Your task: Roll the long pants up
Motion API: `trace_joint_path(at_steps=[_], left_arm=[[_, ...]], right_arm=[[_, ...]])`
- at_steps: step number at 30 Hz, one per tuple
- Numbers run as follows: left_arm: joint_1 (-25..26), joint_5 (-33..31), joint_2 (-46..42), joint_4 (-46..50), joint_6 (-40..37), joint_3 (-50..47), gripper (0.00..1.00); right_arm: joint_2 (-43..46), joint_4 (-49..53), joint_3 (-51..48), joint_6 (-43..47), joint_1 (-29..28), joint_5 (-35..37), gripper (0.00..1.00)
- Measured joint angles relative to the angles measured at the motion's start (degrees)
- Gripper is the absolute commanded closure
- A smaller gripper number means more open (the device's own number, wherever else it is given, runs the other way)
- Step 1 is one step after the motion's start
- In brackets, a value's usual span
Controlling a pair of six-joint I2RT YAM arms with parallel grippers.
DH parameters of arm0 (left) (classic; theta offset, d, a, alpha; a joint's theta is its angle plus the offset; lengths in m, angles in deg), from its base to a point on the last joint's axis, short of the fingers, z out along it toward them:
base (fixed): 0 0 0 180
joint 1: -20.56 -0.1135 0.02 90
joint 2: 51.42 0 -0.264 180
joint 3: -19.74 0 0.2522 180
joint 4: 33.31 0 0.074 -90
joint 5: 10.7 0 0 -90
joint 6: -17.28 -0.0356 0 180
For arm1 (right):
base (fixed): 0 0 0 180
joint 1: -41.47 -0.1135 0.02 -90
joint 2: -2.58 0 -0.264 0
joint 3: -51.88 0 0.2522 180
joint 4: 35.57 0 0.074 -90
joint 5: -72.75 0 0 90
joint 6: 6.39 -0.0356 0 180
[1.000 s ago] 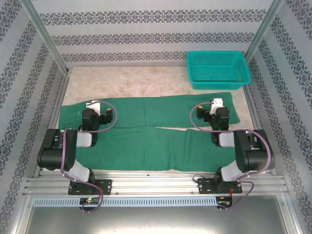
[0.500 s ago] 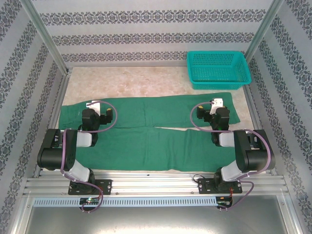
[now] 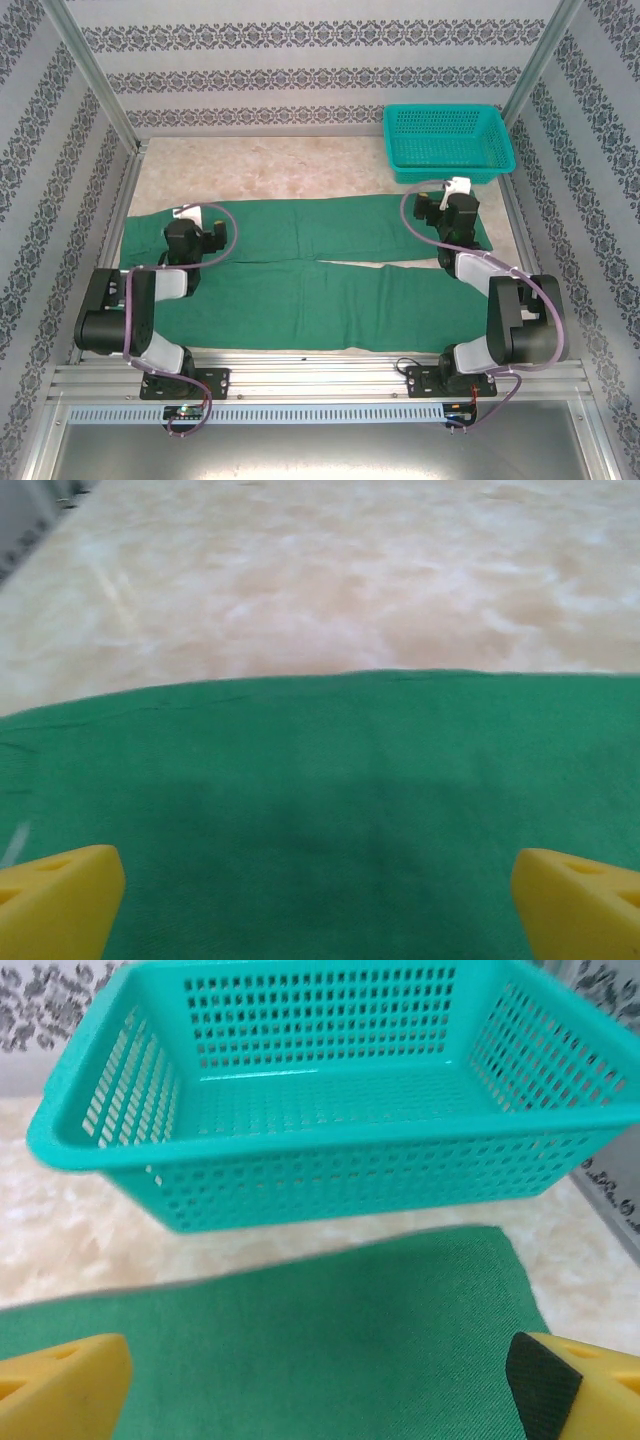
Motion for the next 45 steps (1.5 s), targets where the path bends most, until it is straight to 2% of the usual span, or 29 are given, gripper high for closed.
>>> trace_joint_path(at_steps=[9, 14, 16, 23, 27, 39, 45], left_arm=[[-0.24, -4.55, -1.81, 16.61, 3.04, 14.01, 0.0], [-1.44, -9.77, -0.24, 28.37, 5.6, 26.21, 0.0], [-3.82, -11.32, 1.01, 32.48, 7.93, 30.53, 0.0], [-18.12, -10.1, 8.76, 43.6, 17.35, 37.33, 0.0], [-18.95, -9.99, 15.28, 49.79, 19.02, 40.94, 0.0], [-19.15, -9.09, 25.38, 55.65, 21.31, 49.18, 0.0], [-21.0, -4.81, 28.3, 55.63, 23.5, 50.8, 0.0]], right_arm=[[2.56, 8.66, -0.02, -3.58, 0.0, 7.02, 0.02], [3.93, 13.51, 4.07, -5.25, 0.02, 8.17, 0.02], [3.91, 14.49, 5.7, -5.77, 0.02, 8.13, 0.02], [1.99, 17.44, 6.69, -7.98, 0.39, 6.19, 0.02], [1.01, 19.89, 6.69, -8.83, 0.39, 4.59, 0.02], [0.59, 23.08, 7.74, -9.53, 0.39, 3.17, 0.02], [-0.61, 24.13, 8.61, -9.53, 0.39, 3.19, 0.02]])
